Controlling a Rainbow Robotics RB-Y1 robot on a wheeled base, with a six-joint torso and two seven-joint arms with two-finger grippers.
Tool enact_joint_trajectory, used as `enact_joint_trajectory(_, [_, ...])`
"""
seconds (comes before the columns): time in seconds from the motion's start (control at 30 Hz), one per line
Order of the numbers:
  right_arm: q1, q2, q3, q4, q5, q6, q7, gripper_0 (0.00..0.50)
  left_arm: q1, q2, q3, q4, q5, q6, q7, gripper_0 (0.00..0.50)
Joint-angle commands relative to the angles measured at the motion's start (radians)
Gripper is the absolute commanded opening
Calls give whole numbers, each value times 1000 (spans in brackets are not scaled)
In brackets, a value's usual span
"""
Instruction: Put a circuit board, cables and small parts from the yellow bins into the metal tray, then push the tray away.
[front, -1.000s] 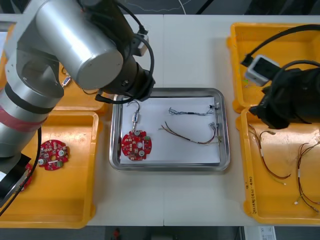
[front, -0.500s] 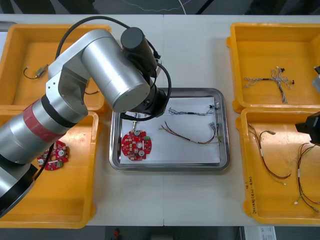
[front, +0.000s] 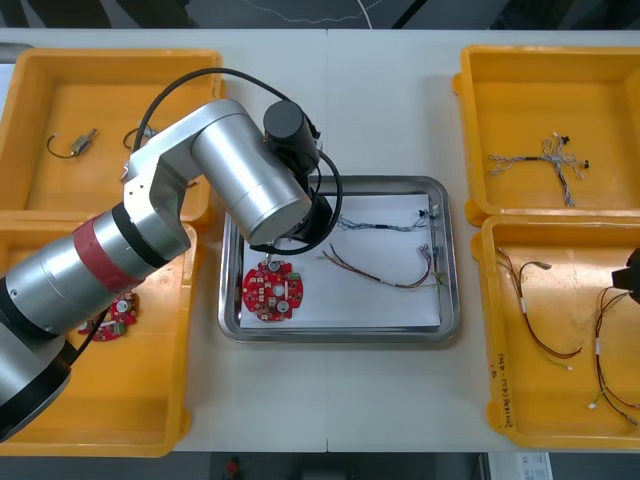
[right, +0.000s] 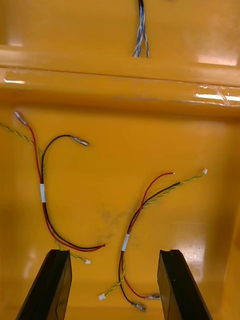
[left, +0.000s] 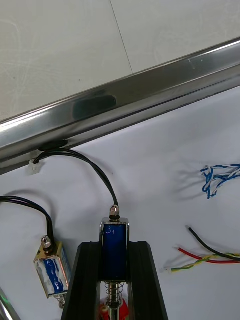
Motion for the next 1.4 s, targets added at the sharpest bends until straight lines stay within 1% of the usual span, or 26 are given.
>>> enact_joint_trajectory(0.03, [4,-58,-36,27,-5,3,-97,500,27,-26,-13,-11,-22,-35,59,2])
enact_joint_trajectory(0.13, [-3,-78,-38,61,-17,3,-100,500,26,-26,-18,-11,-25,-35,61,3])
enact_joint_trajectory(0.2, [-7,-93,-42,84,-43,3,-103,500,27,-26,-19,-11,-27,-35,61,4])
enact_joint_trajectory(0.23, [-9,-99,-50,95,-68,3,-108,500,27,-26,-19,-11,-28,-35,64,5])
enact_joint_trajectory(0.27, [-9,-104,-58,101,-85,3,-111,500,27,-26,-22,-11,-28,-35,64,36])
enact_joint_trajectory(0.3, [-9,-107,-64,105,-97,3,-114,500,27,-25,-22,-11,-30,-35,64,78])
enact_joint_trajectory(0.33, [-9,-112,-72,107,-117,3,-117,500,27,-26,-22,-11,-30,-35,65,164])
enact_joint_trajectory(0.37, [-7,-116,-76,107,-134,3,-123,500,27,-25,-22,-11,-31,-35,68,268])
enact_joint_trajectory(0.43, [-7,-125,-79,109,-149,3,-132,500,27,-26,-22,-13,-31,-35,70,365])
enact_joint_trajectory(0.5, [-10,-132,-79,107,-151,3,-138,500,26,-26,-22,-11,-34,-35,73,414])
enact_joint_trajectory(0.53, [-12,-135,-79,107,-154,3,-145,500,27,-26,-22,-11,-34,-35,73,450])
enact_joint_trajectory(0.57, [-12,-136,-81,107,-155,3,-149,500,27,-25,-22,-11,-34,-35,75,467])
enact_joint_trajectory(0.7, [-15,-141,-85,107,-163,3,-163,500,26,-25,-21,-14,-36,-35,82,493])
enact_joint_trajectory(0.8, [-21,-141,-88,105,-168,3,-171,500,26,-23,-4,-30,-34,-26,87,500])
enact_joint_trajectory(0.9, [-21,-145,-88,105,-172,3,-175,500,24,-23,34,-66,-25,25,91,500])
enact_joint_trajectory(1.0, [-23,-147,-88,105,-175,3,-180,500,24,-15,100,-125,1,101,93,500])
enact_joint_trajectory(1.13, [-23,-148,-87,105,-181,3,-183,500,26,0,199,-204,56,198,95,500])
enact_joint_trajectory(1.17, [-23,-152,-85,105,-186,3,-183,500,26,9,238,-232,82,233,95,500])
enact_joint_trajectory(1.2, [-23,-153,-84,105,-189,3,-183,500,26,12,255,-241,92,245,93,500])
enact_joint_trajectory(1.4, [-23,-178,-52,64,-211,3,-185,500,26,66,416,-336,197,390,79,500])
